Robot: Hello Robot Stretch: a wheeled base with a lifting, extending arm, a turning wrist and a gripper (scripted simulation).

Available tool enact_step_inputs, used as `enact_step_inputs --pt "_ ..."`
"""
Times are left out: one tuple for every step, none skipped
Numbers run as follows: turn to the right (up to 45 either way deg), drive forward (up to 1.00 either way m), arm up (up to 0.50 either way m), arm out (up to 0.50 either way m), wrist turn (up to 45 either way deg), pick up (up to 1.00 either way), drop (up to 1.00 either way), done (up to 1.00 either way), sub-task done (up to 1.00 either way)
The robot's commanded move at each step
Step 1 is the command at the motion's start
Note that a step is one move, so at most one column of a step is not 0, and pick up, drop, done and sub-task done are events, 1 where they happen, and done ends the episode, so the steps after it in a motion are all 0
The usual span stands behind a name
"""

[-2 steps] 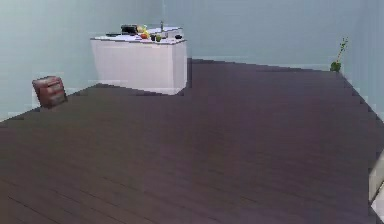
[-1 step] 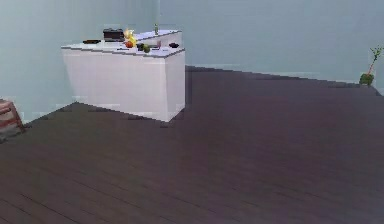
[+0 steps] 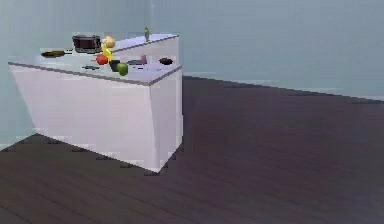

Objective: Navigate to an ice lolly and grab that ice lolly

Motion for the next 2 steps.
enact_step_inputs --pt "0.0 1.0 0.0 0.0 0.0 0.0 0.0 0.0 0.0" --pt "0.0 0.3 0.0 0.0 0.0 0.0 0.0 0.0 0.0"
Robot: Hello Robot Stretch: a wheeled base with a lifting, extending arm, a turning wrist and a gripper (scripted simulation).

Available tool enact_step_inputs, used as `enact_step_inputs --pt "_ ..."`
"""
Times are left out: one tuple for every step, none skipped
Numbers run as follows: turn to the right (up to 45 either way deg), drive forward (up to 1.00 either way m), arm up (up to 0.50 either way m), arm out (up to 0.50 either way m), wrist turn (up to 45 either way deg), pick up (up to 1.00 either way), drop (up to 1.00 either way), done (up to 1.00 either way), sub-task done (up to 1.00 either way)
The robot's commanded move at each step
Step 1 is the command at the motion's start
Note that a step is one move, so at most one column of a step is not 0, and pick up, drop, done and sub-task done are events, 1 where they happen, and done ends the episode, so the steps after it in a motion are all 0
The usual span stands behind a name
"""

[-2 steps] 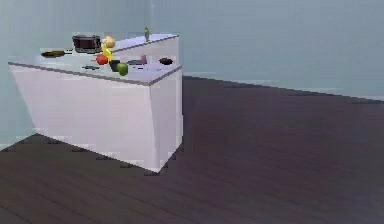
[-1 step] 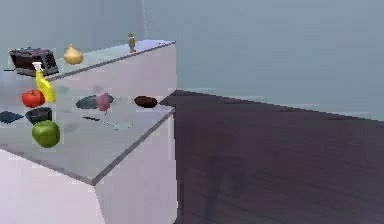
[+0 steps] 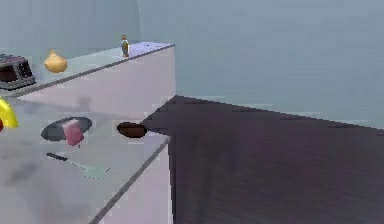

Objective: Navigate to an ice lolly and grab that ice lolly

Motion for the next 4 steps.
enact_step_inputs --pt "-45.0 0.0 0.0 0.0 0.0 0.0 0.0 0.0 0.0" --pt "-45.0 0.0 0.0 0.0 0.0 0.0 0.0 0.0 0.0" --pt "-30.0 0.0 0.0 0.0 0.0 0.0 0.0 0.0 0.0" --pt "42.0 0.0 0.0 0.0 0.0 0.0 0.0 0.0 0.0"
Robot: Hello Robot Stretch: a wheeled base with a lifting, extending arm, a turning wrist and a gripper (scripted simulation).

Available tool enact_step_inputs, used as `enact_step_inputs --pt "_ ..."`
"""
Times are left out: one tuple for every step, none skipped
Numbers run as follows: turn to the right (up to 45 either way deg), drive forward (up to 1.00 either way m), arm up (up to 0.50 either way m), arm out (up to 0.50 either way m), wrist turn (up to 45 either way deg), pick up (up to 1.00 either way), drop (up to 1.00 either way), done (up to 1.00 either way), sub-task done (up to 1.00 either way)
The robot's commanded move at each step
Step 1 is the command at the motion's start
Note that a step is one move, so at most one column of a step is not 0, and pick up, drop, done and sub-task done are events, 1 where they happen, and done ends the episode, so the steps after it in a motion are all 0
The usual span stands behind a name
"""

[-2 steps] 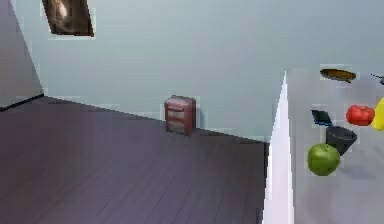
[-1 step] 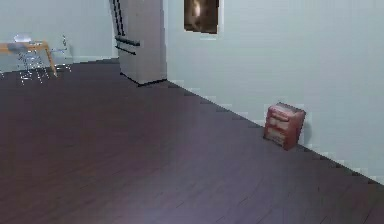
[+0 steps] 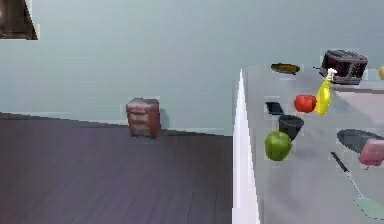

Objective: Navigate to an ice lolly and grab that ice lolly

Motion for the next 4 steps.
enact_step_inputs --pt "0.0 0.2 0.0 0.0 0.0 0.0 0.0 0.0 0.0" --pt "-30.0 0.0 0.0 0.0 0.0 0.0 0.0 0.0 0.0" --pt "0.0 0.0 0.5 0.0 0.0 0.0 0.0 0.0 0.0" --pt "0.0 0.0 0.38 0.0 0.0 0.0 0.0 0.0 0.0"
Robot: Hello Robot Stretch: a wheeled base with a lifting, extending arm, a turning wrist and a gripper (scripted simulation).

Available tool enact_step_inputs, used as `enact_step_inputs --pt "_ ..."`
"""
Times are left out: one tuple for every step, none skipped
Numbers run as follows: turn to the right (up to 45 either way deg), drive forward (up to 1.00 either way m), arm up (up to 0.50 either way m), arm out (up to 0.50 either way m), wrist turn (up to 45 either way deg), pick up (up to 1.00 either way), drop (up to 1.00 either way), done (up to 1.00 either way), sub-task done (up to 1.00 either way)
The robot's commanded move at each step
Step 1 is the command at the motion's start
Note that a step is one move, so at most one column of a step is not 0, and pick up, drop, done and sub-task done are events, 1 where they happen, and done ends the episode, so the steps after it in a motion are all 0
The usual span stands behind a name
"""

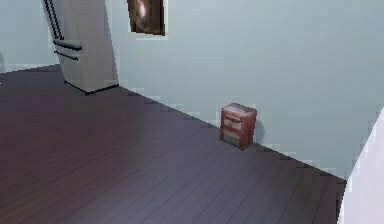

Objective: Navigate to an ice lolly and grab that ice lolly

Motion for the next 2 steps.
enact_step_inputs --pt "0.0 0.0 0.0 0.4 0.0 0.0 0.0 0.0 0.0" --pt "0.0 0.0 0.0 0.0 45.0 0.0 0.0 0.0 0.0"
